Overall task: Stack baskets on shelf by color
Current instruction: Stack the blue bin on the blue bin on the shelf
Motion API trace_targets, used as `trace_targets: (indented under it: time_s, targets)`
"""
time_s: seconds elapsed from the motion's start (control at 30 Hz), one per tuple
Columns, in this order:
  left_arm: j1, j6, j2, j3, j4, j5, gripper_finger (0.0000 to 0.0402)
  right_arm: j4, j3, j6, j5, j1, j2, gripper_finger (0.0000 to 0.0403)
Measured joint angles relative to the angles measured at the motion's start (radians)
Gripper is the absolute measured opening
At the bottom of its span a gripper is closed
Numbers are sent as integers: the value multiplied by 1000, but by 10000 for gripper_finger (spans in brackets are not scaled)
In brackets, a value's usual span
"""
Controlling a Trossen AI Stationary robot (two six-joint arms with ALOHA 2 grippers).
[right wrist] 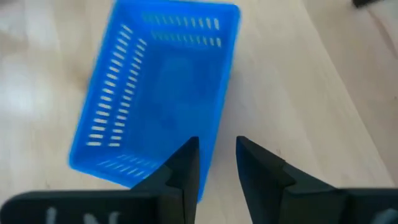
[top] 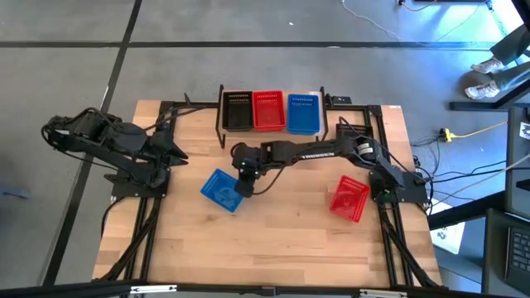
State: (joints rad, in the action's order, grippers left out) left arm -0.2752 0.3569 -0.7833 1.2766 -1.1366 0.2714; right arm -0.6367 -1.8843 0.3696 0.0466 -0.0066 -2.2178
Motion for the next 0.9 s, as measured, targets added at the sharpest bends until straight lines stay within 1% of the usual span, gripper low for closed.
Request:
trace_targets:
  time_s: [0.2, 0.57, 0.73, 0.9]
  targets:
    - [0, 0, 0, 0, 0, 0, 69, 13, 1, 15, 61, -4, -27, 103]
    - [0, 0, 0, 0, 0, 0, 69, 36, 0, 15, 61, -9, -32, 103]
    - [0, 0, 0, 0, 0, 0, 69, 46, 0, 16, 64, -9, -62, 103]
    - [0, 0, 0, 0, 0, 0, 69, 57, 0, 15, 106, -9, -96, 103]
